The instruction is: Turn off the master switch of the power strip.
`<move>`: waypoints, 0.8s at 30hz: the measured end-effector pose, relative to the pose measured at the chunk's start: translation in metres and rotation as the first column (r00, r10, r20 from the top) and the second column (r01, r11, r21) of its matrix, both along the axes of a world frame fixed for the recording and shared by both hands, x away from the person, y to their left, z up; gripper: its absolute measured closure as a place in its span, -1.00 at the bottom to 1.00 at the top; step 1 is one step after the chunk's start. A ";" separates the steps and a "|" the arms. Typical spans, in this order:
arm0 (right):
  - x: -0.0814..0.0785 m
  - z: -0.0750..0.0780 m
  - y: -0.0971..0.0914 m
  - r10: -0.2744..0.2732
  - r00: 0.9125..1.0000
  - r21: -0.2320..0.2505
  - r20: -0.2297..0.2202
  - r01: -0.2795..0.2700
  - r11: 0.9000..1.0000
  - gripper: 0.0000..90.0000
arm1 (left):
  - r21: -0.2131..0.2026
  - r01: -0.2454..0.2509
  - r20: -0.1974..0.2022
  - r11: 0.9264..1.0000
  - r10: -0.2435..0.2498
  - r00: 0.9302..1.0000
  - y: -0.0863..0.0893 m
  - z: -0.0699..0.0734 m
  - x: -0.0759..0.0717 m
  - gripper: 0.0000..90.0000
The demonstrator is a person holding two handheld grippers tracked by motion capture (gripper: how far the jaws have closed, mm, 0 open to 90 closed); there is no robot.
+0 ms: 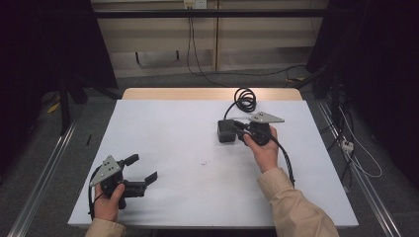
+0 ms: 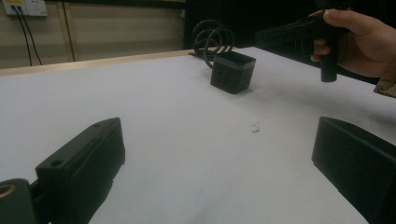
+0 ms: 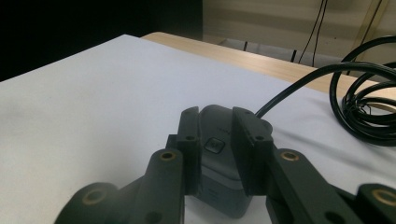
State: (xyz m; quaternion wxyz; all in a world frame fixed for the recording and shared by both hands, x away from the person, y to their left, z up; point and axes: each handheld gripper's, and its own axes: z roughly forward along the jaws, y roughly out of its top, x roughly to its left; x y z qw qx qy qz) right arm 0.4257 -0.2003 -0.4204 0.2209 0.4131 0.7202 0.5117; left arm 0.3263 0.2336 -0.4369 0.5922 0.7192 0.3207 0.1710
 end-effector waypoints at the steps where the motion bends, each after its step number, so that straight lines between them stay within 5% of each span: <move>1: 0.000 0.000 0.000 0.000 1.000 -0.001 0.000 0.000 1.000 0.65 | 0.000 0.000 0.000 1.000 0.000 1.000 0.000 0.000 0.000 -0.95; 24: 0.005 0.001 0.002 0.011 1.000 -0.005 -0.009 -0.011 1.000 0.80 | 0.001 0.000 0.001 1.000 0.000 1.000 0.000 0.000 0.000 -0.95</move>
